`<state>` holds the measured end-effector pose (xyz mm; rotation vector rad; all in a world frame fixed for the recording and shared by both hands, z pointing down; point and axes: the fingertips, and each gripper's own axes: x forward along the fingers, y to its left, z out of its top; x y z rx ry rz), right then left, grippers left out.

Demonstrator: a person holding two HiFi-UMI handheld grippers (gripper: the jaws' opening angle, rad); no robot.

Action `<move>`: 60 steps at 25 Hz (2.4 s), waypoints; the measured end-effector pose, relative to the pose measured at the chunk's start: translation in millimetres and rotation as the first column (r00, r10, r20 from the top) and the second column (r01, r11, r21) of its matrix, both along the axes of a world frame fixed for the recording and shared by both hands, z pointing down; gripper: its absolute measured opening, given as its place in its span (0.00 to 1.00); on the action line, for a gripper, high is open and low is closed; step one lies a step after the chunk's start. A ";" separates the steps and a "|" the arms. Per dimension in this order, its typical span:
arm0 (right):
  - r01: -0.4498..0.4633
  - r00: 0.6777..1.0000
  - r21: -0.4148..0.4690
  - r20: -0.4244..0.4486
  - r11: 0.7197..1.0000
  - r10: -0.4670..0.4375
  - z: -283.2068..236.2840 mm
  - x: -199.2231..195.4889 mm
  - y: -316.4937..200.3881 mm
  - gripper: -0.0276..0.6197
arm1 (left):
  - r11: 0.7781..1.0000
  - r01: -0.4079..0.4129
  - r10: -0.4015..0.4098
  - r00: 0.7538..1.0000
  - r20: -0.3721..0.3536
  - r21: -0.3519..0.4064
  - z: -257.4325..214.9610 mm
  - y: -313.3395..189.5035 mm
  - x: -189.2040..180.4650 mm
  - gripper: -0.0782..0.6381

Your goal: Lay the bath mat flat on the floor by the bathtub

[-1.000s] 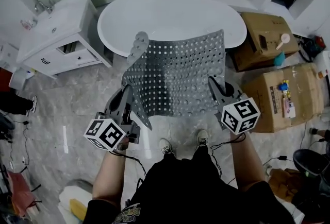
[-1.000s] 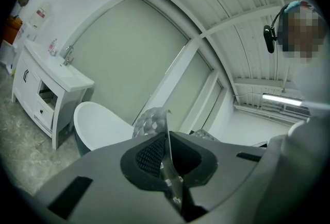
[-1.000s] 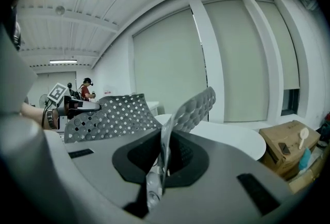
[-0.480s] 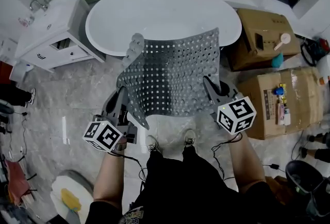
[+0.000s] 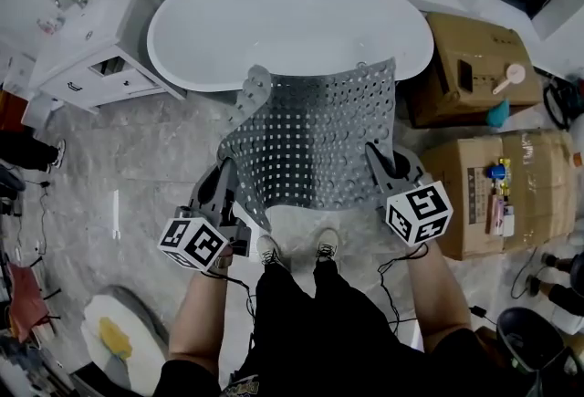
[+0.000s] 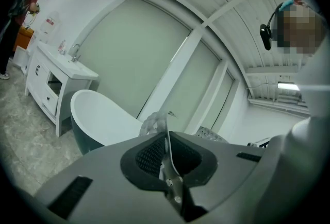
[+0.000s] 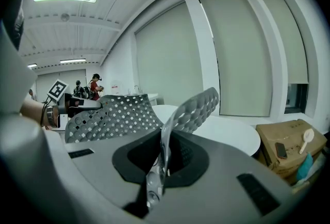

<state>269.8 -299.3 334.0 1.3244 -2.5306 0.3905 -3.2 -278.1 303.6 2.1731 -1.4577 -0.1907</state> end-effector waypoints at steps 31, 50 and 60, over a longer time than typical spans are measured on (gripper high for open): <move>-0.059 0.996 -0.096 -0.071 0.994 0.052 220.4 -59.5 -32.9 0.09 | 0.990 -0.056 0.083 0.975 0.204 -0.133 237.2 -51.7 -47.3 0.15; -0.026 0.992 -0.101 -0.124 0.995 0.013 432.4 -69.9 -66.9 0.09 | 0.985 -0.063 0.106 0.955 0.276 -0.163 449.0 -76.6 -67.7 0.15; -0.023 0.994 -0.109 -0.113 0.994 0.011 569.5 -75.5 -96.8 0.09 | 0.986 -0.072 0.118 0.938 0.325 -0.150 580.9 -104.7 -89.5 0.15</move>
